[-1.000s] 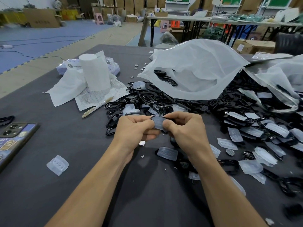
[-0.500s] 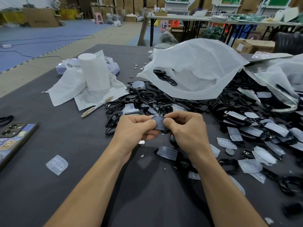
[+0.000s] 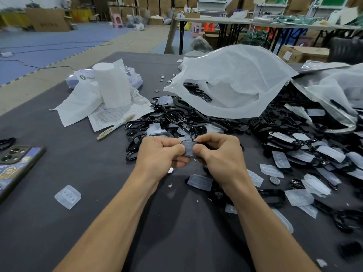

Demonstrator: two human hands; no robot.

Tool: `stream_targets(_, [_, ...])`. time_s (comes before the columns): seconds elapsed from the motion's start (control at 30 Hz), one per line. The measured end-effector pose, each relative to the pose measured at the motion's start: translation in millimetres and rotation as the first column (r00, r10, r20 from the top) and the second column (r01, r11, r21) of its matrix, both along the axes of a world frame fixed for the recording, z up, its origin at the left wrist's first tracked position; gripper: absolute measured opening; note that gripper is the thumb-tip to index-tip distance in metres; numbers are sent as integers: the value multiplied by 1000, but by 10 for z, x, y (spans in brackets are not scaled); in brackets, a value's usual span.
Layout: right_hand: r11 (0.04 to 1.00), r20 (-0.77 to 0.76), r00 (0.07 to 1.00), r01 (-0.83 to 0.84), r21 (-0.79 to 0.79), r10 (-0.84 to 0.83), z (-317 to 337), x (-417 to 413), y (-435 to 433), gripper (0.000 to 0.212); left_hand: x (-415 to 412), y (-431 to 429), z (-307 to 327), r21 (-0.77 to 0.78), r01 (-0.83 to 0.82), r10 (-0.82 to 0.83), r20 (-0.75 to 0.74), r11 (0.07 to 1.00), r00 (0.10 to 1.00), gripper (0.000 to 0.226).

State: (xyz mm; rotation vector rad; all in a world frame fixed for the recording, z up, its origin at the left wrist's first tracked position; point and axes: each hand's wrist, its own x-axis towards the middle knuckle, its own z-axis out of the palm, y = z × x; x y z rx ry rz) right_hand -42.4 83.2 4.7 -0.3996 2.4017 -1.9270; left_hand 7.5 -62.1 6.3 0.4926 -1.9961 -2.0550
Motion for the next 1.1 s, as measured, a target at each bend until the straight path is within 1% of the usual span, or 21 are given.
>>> stream_targets(0.07, [1000, 3, 1000, -9, -2, 9, -2, -3, -2, 24, -3, 4, -14, -14, -27, 27, -7, 1000, 1000, 17])
stream_targets(0.2, [999, -41, 999, 6, 39, -4, -20, 24, -23, 10, -17, 27, -37, -34, -24, 23, -37, 999, 999, 29])
stream_targets(0.27, [999, -45, 999, 13, 52, -11, -22, 32, -37, 15, -10, 46, -32, -29, -1, -1, -63, 1000, 998, 30])
stream_targets(0.33, [999, -27, 1000, 17, 30, -16, -14, 25, -38, 22, 11, 35, -6, -49, 34, -38, -74, 998, 997, 30])
stream_targets(0.47, [999, -14, 999, 31, 9, -30, 8, 26, -21, 25, 46, -45, 35, -47, 125, -126, -27, 991, 992, 44])
stream_targets(0.53, [1000, -12, 1000, 23, 12, -23, 12, 33, -20, 24, 49, -49, 32, -74, 99, -101, -27, 992, 995, 44])
stream_targets(0.57, [1000, -12, 1000, 24, 11, -24, 14, 32, -20, 24, 46, -47, 25, -92, 73, -77, -34, 993, 996, 41])
stream_targets(0.67, [999, -12, 999, 32, 6, -32, 20, 28, -14, 25, 35, -43, -10, -175, 14, -24, -53, 984, 998, 18])
stream_targets(0.73, [1000, -5, 1000, 22, -2, -22, 22, 26, -2, 26, 37, -49, -31, -246, -3, -11, -56, 969, 998, 11])
stream_targets(0.8, [1000, 11, 1000, 0, -24, 0, 28, 28, 2, 25, 28, -43, -47, -267, -13, -5, -68, 964, 998, 15])
stream_targets(0.93, [997, 52, 997, -52, -59, 55, 36, 27, -2, 29, 8, -21, -32, -223, -78, 62, -81, 972, 995, 24])
stream_targets(1.03, [988, 102, 986, -125, -86, 133, 37, 12, 13, 41, -1, -36, -24, -246, -139, 121, -89, 959, 989, 28])
stream_targets(1.1, [986, 115, 982, -142, -86, 151, 21, -1, 13, 50, 3, -39, -20, -271, -156, 136, -89, 950, 987, 32])
